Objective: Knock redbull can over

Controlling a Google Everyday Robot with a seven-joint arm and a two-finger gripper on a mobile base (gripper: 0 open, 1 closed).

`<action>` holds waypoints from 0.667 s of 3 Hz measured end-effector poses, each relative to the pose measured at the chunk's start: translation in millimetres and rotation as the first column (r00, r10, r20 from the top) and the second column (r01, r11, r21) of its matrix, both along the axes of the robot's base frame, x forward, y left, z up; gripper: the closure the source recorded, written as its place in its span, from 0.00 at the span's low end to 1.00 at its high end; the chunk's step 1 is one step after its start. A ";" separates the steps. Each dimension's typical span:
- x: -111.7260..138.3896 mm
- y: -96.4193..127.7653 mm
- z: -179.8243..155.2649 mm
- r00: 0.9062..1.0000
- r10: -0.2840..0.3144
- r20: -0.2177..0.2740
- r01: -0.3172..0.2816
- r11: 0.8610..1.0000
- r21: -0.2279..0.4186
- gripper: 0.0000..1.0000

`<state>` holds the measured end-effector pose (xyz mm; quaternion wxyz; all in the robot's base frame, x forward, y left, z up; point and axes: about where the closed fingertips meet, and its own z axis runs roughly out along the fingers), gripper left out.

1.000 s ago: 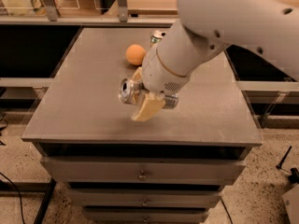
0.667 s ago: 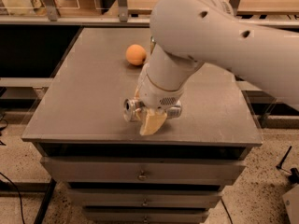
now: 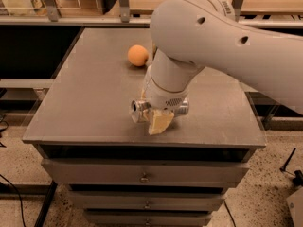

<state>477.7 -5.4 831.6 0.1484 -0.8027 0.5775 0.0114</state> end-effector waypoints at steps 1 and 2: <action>2.2 -1.5 -3.8 1.000 -0.001 -0.009 0.001 0.999 -0.037 1.00; 11.0 -15.4 -9.7 1.000 0.003 -0.022 -0.005 0.993 -0.114 1.00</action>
Offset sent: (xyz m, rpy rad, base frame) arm 0.0239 -0.0373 -0.0193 -0.2280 0.0472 0.0120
